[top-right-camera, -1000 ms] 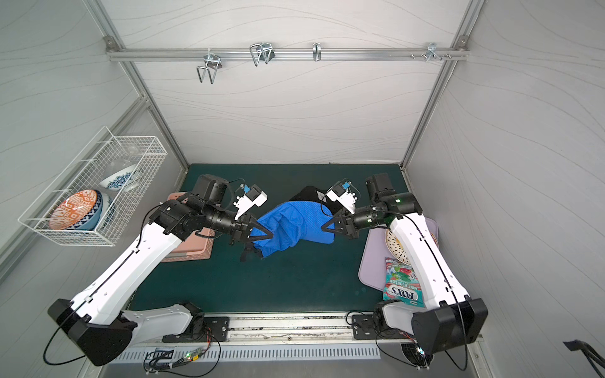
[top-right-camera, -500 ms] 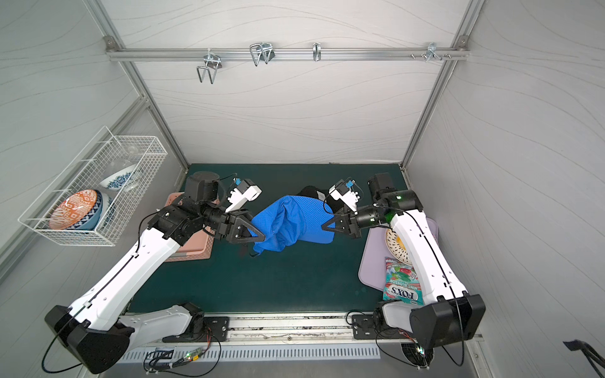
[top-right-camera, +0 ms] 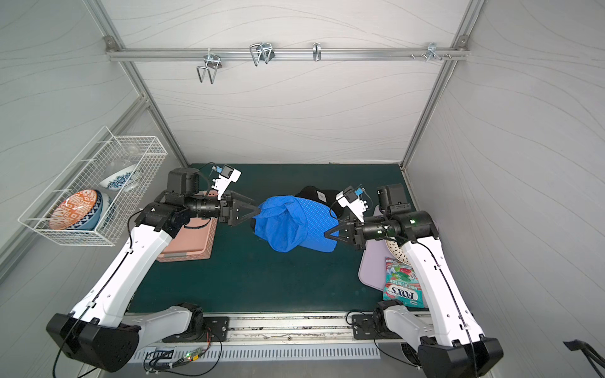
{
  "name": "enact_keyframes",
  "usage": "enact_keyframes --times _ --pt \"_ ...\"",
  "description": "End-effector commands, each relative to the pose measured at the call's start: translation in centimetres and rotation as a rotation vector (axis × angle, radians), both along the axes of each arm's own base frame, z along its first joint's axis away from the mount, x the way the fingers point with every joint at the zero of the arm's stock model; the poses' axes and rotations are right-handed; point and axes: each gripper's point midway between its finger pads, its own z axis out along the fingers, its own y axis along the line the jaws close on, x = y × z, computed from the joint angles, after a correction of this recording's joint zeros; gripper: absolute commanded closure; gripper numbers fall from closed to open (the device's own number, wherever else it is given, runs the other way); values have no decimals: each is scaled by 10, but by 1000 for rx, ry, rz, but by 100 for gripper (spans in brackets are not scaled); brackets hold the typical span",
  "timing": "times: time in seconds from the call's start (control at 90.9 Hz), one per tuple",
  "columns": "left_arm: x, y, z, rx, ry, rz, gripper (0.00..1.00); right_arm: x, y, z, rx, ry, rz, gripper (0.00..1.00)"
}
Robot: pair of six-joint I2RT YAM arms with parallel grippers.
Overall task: Turn the baseball cap inside out
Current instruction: Turn over the baseball cap.
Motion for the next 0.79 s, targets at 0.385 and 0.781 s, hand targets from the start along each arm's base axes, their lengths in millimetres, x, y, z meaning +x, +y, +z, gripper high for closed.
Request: enact_keyframes --times 0.385,0.781 --pt "-20 -6 2 -7 -76 254 37 48 -3 7 -9 61 -216 100" --pt "30 -61 -30 7 -26 226 42 28 0 16 49 98 -148 100"
